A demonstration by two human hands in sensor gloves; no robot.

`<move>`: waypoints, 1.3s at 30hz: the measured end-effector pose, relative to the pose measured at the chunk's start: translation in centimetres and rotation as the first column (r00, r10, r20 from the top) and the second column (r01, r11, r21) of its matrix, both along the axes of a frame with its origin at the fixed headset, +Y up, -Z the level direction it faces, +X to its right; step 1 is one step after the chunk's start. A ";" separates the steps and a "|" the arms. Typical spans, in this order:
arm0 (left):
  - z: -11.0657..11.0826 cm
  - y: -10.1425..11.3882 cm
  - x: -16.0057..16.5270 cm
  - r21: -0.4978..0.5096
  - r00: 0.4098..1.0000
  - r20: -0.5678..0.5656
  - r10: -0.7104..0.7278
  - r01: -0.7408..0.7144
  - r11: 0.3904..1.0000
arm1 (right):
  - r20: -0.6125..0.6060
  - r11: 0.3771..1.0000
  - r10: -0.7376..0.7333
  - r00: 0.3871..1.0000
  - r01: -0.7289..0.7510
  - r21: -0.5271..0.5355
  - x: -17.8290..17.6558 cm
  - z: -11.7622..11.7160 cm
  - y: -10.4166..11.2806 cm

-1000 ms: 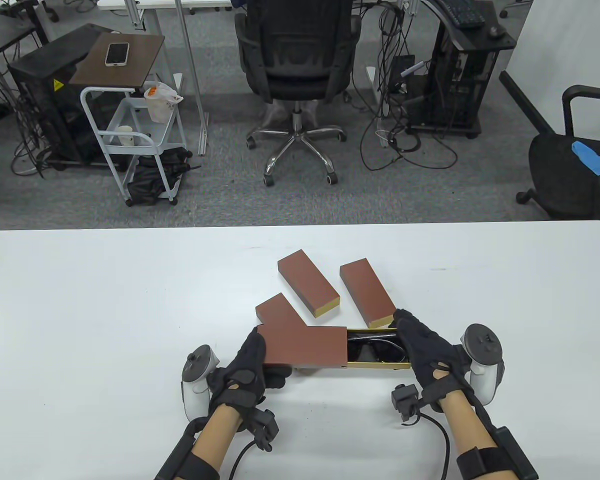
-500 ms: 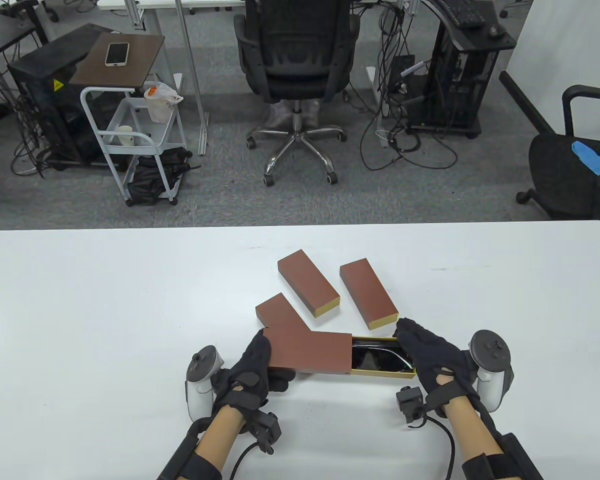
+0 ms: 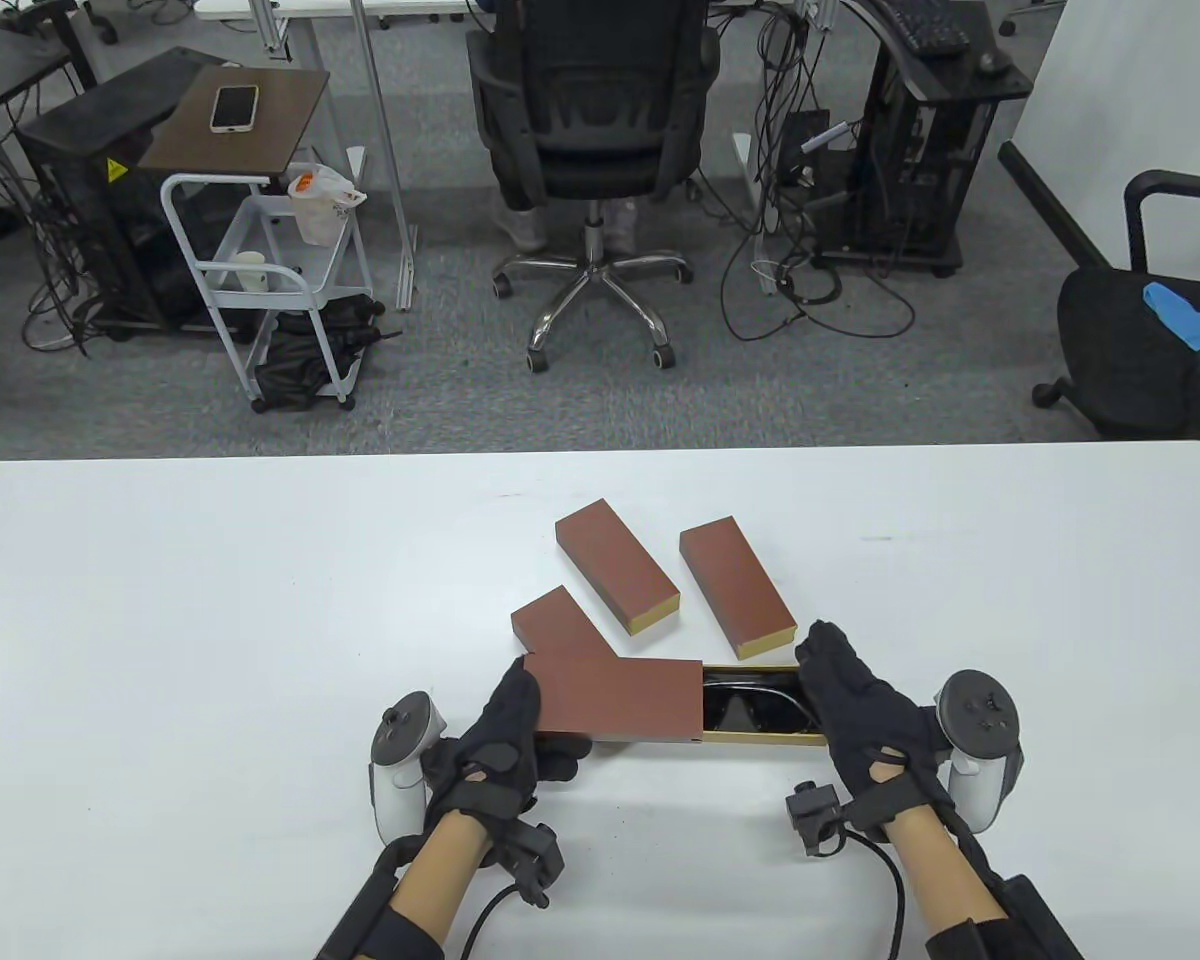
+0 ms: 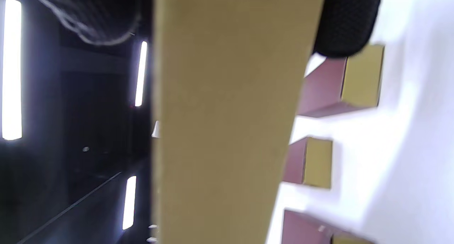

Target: Slide to open storage boxes and store sunglasses

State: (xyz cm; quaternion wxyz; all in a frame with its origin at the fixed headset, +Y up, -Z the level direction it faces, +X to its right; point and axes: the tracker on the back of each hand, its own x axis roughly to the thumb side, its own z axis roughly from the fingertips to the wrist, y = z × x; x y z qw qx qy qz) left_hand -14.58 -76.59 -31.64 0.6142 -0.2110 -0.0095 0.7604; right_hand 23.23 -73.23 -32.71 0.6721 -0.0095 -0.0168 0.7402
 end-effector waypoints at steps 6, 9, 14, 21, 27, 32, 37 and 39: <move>0.3 0.2 1.2 -0.007 0.998 0.055 0.015 -0.015 1.000 | -0.074 0.999 -0.027 0.997 0.028 0.017 -0.4 0.0 -0.1; 0.5 0.3 2.0 -0.023 0.994 0.102 0.022 -0.020 1.000 | -0.128 0.998 -0.055 0.990 0.057 0.016 -0.8 0.1 -0.1; 0.9 0.3 3.4 -0.034 0.986 0.166 0.021 -0.016 0.999 | -0.223 0.997 -0.072 0.972 0.074 0.003 -2.2 0.3 -0.3; 1.3 0.5 4.4 -0.029 0.978 0.209 0.017 -0.012 1.000 | -0.299 0.999 -0.006 0.954 0.015 0.028 -4.1 0.7 -0.2; 1.3 0.3 4.3 -0.035 0.977 0.213 0.014 -0.007 0.999 | -0.347 0.998 0.054 0.936 -0.045 0.034 -4.9 0.8 -0.3; 0.9 -0.1 3.8 -0.012 0.979 0.200 -0.046 0.049 0.999 | -0.286 0.909 0.395 0.873 -0.326 0.261 -5.1 1.0 1.3; 0.9 -0.3 4.2 -0.004 0.973 0.227 -0.034 0.036 0.999 | -0.169 0.578 0.796 0.581 -0.647 0.498 -6.9 2.2 2.9; 0.9 -0.3 4.1 0.002 0.975 0.217 -0.056 0.057 0.998 | -0.048 0.417 0.882 0.468 -0.730 0.541 -7.5 2.7 3.1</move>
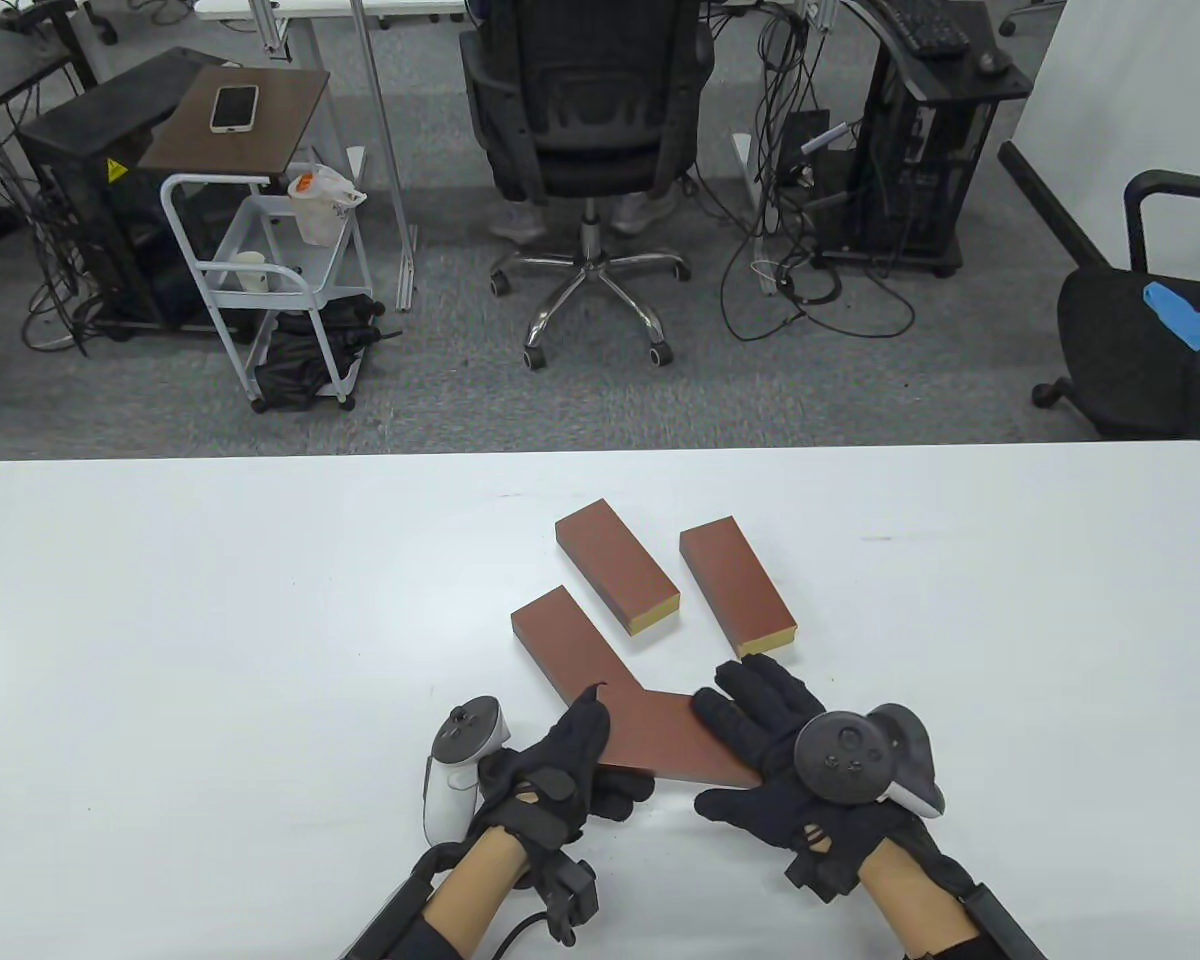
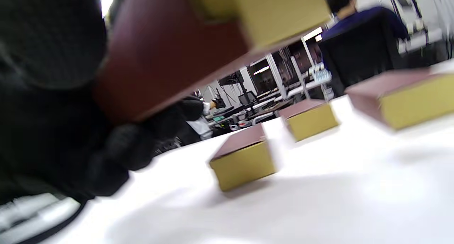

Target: Slide to open storage boxes and store sunglasses

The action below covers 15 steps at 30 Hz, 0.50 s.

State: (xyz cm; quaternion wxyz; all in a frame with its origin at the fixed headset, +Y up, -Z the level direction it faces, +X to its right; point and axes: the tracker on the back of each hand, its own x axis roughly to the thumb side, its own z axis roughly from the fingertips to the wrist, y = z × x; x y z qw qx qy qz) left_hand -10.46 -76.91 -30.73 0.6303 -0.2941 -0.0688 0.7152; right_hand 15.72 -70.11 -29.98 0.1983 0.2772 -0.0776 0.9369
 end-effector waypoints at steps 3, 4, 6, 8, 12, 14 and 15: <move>-0.3 0.1 -0.3 0.039 0.997 -0.007 -0.075 0.075 0.996 | 0.018 0.994 0.087 0.996 -0.088 0.070 -0.8 0.4 -0.1; -0.3 0.2 -0.4 0.045 0.995 -0.019 -0.103 0.103 0.994 | 0.020 0.993 0.092 0.996 -0.093 0.075 -0.9 0.4 -0.2; -0.4 0.6 -0.7 0.082 0.983 -0.060 -0.175 0.179 0.980 | 0.022 0.991 0.110 0.994 -0.112 0.069 -1.2 0.4 -0.3; -0.5 1.1 -1.0 0.128 0.956 -0.110 -0.272 0.285 0.950 | 0.027 0.989 0.123 0.992 -0.125 0.074 -1.3 0.4 -0.4; -0.6 2.3 -1.6 0.228 0.886 -0.224 -0.406 0.453 0.862 | 0.095 0.985 0.141 0.985 -0.149 0.083 -1.0 0.3 -0.6; -0.6 3.0 -2.1 0.263 0.836 -0.311 -0.453 0.534 0.804 | 0.160 0.984 0.157 0.975 -0.169 0.063 -0.6 -0.1 -0.9; -0.6 3.3 -2.3 0.280 0.813 -0.339 -0.473 0.567 0.775 | 0.189 0.982 0.172 0.967 -0.184 0.047 -0.4 -0.3 -1.1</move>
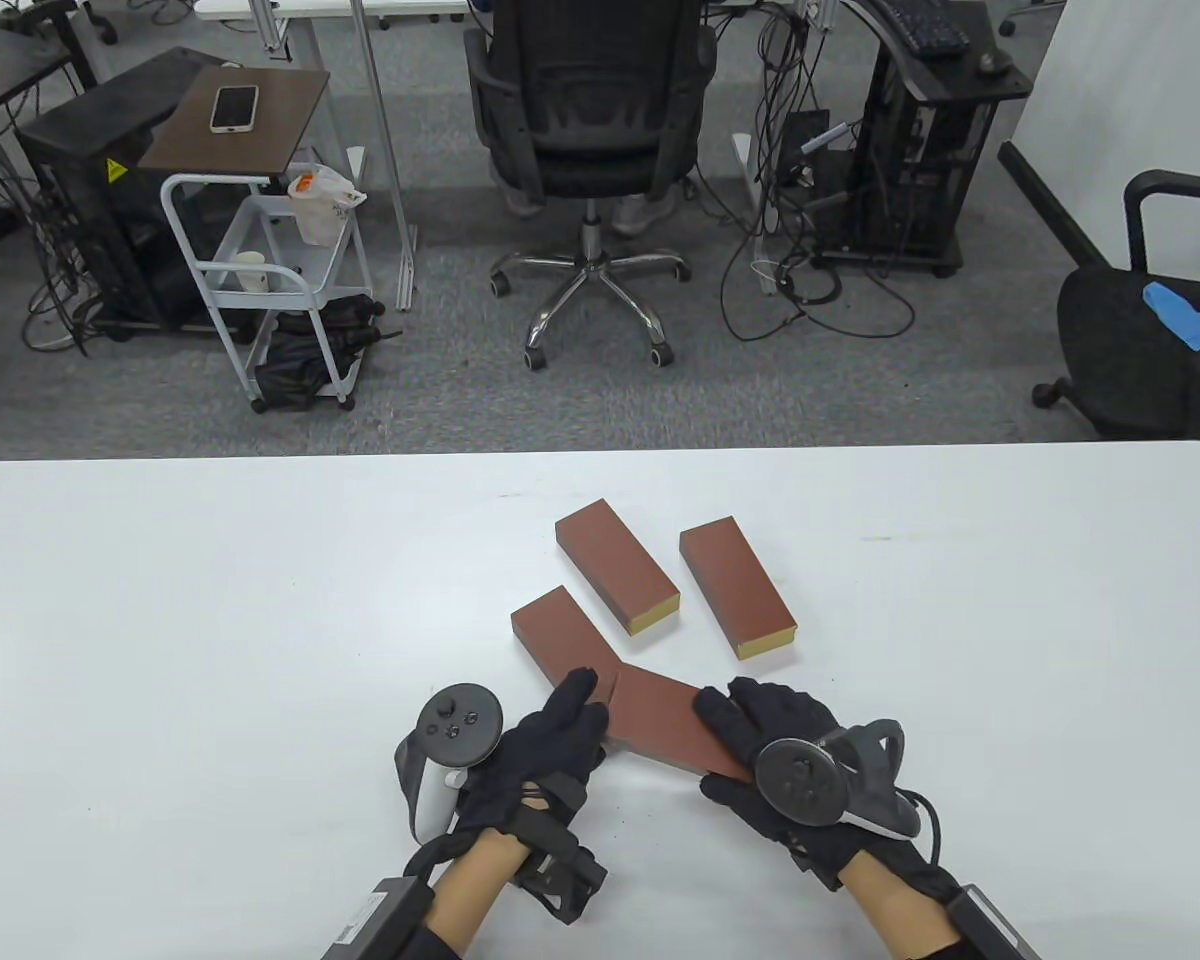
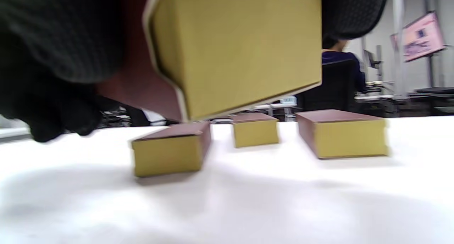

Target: Slide to open storage boxes and store sunglasses

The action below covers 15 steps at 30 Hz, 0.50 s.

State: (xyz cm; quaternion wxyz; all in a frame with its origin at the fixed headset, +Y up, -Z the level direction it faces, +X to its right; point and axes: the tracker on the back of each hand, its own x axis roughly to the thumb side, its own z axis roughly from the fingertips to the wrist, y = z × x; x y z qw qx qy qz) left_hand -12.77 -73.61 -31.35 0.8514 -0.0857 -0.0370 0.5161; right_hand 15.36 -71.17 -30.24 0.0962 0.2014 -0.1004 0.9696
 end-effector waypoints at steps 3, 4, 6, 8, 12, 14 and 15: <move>0.1 1.0 -0.5 0.076 0.992 -0.037 -0.122 0.124 0.989 | 0.082 0.997 0.066 0.994 -0.063 -0.040 0.8 -0.7 -0.8; 0.1 1.3 -0.6 0.089 0.989 -0.046 -0.143 0.146 0.985 | 0.110 0.995 0.091 0.990 -0.085 -0.061 1.1 -0.9 -1.1; 0.1 1.6 -0.7 0.110 0.986 -0.061 -0.155 0.161 0.981 | 0.148 0.989 0.131 0.980 -0.120 -0.083 1.5 -1.3 -1.5; 0.1 1.8 -0.6 0.132 0.979 -0.070 -0.190 0.198 0.971 | 0.170 0.984 0.161 0.972 -0.144 -0.109 1.7 -1.7 -2.0; 0.1 1.8 -0.5 0.160 0.957 -0.081 -0.279 0.289 0.944 | 0.183 0.968 0.215 0.959 -0.185 -0.169 1.7 -2.0 -3.1; 0.1 1.9 -0.5 0.166 0.952 -0.085 -0.295 0.306 0.938 | 0.187 0.958 0.249 0.950 -0.214 -0.191 1.6 -2.2 -3.6; 0.1 1.9 -0.5 0.167 0.949 -0.089 -0.302 0.313 0.935 | 0.190 0.956 0.250 0.949 -0.211 -0.201 1.6 -2.2 -3.8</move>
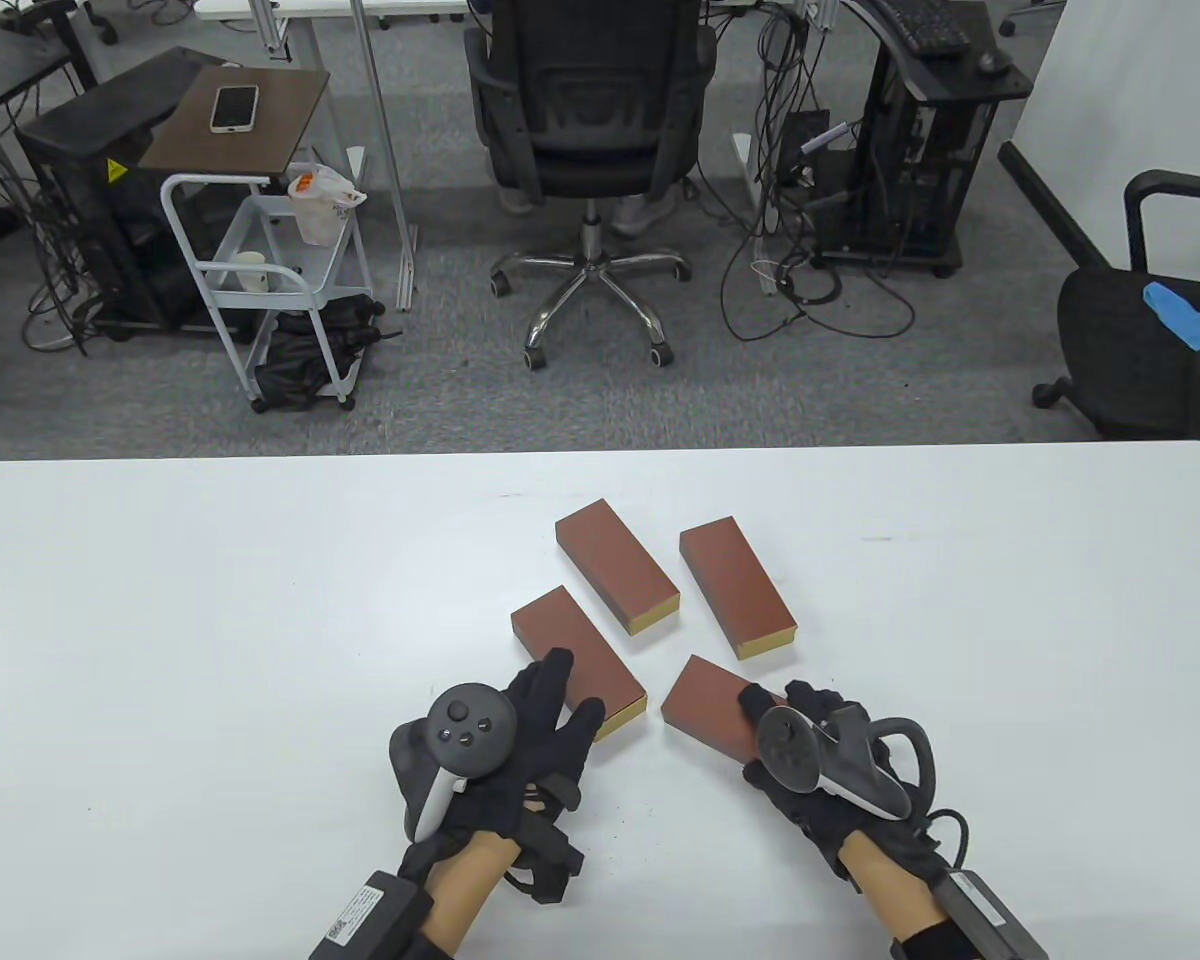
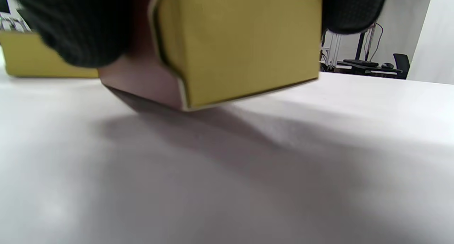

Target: Slide to open storage boxes and store sunglasses

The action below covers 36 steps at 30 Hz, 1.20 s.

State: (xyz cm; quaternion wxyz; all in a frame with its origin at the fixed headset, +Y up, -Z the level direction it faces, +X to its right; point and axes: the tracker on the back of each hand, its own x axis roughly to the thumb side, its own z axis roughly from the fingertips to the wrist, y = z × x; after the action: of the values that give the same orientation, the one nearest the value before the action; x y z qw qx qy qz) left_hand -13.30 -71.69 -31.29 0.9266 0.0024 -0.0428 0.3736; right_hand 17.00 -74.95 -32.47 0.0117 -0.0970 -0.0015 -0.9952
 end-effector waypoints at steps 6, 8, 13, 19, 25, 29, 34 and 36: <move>-0.2 0.5 -0.4 0.040 0.998 -0.012 -0.055 0.055 0.998 | 0.049 0.997 -0.029 0.998 0.032 -0.067 0.3 -0.4 -0.8; -0.3 0.7 -0.4 0.056 0.997 -0.015 -0.079 0.080 0.995 | 0.057 0.996 -0.028 0.998 0.033 -0.083 0.4 -0.5 -0.7; -0.3 1.8 -0.8 0.099 0.993 -0.041 -0.106 0.110 0.989 | 0.054 0.996 -0.081 0.995 0.083 -0.038 1.2 -0.1 -0.1; -0.3 3.1 -0.7 0.151 0.984 -0.050 -0.173 0.179 0.972 | 0.063 0.989 -0.148 0.987 0.147 0.024 1.9 -0.2 2.2; -0.1 4.3 -0.1 0.156 0.976 -0.047 -0.212 0.217 0.964 | 0.109 0.983 -0.173 0.979 0.165 0.080 2.0 -0.7 4.6; -0.3 5.1 0.6 0.199 0.969 -0.049 -0.244 0.249 0.948 | 0.125 0.983 -0.151 0.981 0.136 0.122 1.7 -0.7 6.7; -0.6 6.0 1.5 0.203 0.956 -0.041 -0.291 0.293 0.934 | 0.107 0.984 -0.118 0.987 0.102 0.148 0.9 -0.5 8.2; -0.7 6.3 2.0 0.219 0.951 -0.054 -0.306 0.310 0.925 | 0.110 0.986 -0.106 0.988 0.090 0.140 0.6 -0.5 8.4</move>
State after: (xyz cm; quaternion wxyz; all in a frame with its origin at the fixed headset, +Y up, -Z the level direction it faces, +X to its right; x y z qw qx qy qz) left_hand -11.35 -65.36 -31.97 0.9678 0.1039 -0.0759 0.2164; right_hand 17.63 -66.51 -33.02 -0.0308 -0.0375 0.0698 -0.9964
